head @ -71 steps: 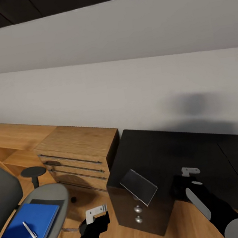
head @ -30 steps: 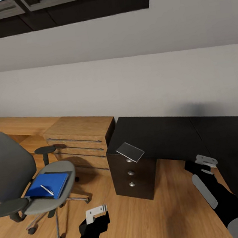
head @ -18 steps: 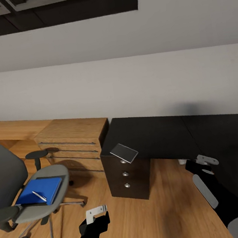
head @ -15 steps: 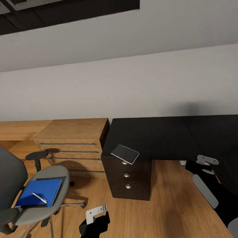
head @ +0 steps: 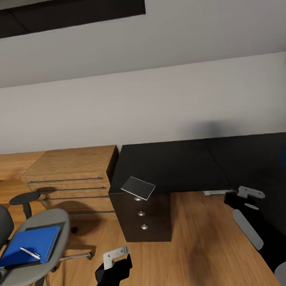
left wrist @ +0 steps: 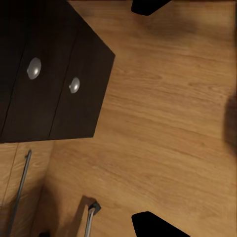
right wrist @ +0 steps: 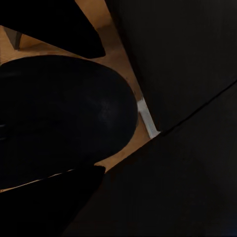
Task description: In the bedroom, organize the workspace by keeping the computer under the desk, ensuring the monitor is on the desk, placing the keyboard on the desk next to the monitor, placing the mouse on the desk next to the keyboard, moving the folder from the swivel chair onto the desk next to the mouse, stacking the notebook on top of the folder with the pen on top of the notebook, and positioning the swivel chair next to the desk.
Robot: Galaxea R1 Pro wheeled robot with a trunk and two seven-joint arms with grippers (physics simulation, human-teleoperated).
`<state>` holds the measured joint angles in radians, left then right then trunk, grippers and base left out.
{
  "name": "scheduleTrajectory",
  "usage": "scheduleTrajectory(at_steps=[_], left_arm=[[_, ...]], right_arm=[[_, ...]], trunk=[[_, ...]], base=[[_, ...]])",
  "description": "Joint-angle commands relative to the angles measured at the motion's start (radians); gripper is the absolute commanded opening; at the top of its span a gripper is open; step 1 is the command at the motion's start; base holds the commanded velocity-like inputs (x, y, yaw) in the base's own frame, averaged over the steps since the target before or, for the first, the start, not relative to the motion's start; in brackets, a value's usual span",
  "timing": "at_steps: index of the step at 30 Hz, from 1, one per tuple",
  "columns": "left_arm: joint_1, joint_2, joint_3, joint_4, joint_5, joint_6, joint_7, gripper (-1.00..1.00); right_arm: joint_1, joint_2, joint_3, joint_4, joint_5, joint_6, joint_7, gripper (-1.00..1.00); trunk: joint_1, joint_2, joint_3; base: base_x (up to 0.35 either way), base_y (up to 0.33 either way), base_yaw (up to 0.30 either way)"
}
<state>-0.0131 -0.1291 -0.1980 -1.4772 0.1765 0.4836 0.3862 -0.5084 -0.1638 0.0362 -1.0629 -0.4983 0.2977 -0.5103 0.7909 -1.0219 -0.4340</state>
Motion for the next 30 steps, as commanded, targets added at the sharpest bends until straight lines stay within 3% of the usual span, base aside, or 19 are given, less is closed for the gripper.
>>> scheduleTrajectory(at_steps=[1, 10, 21, 25, 29, 30], left_arm=[[-0.001, 0.0, -0.001, -0.002, 0.011, 0.003, 0.01, 1.0], [-0.001, 0.0, -0.001, -0.002, 0.011, 0.003, 0.01, 1.0], [-0.001, 0.0, -0.001, -0.002, 0.011, 0.003, 0.01, 1.0], [-0.001, 0.0, -0.001, -0.002, 0.011, 0.003, 0.01, 1.0], [-0.001, 0.0, -0.001, -0.002, 0.011, 0.003, 0.01, 1.0], [-0.001, 0.0, -0.001, -0.002, 0.011, 0.003, 0.01, 1.0]], right_arm=[[-0.001, -0.002, 0.002, 0.0, -0.006, 0.004, -0.008, -1.0], [-0.001, -0.006, -0.048, 0.031, -0.005, 0.001, 0.002, -1.0], [-0.001, -0.033, -0.054, 0.035, -0.004, 0.0, 0.014, -1.0], [-0.001, -0.037, -0.055, 0.036, -0.003, -0.003, 0.033, -1.0], [-0.001, -0.04, -0.055, 0.097, 0.001, -0.043, 0.037, -1.0], [-0.002, -0.059, -0.055, 0.157, 0.002, -0.08, 0.038, -1.0]], trunk=[[0.0, -0.001, -0.001], [0.0, -0.001, -0.001], [0.0, -0.001, -0.001], [0.0, -0.001, -0.001], [0.0, -0.001, -0.001], [0.0, -0.001, -0.001]], base=[[0.0, 0.0, -0.268], [0.0, 0.0, -0.27], [0.0, 0.0, -0.271], [0.0, 0.0, -0.073], [0.0, 0.0, -0.008], [0.0, 0.0, -0.002]])
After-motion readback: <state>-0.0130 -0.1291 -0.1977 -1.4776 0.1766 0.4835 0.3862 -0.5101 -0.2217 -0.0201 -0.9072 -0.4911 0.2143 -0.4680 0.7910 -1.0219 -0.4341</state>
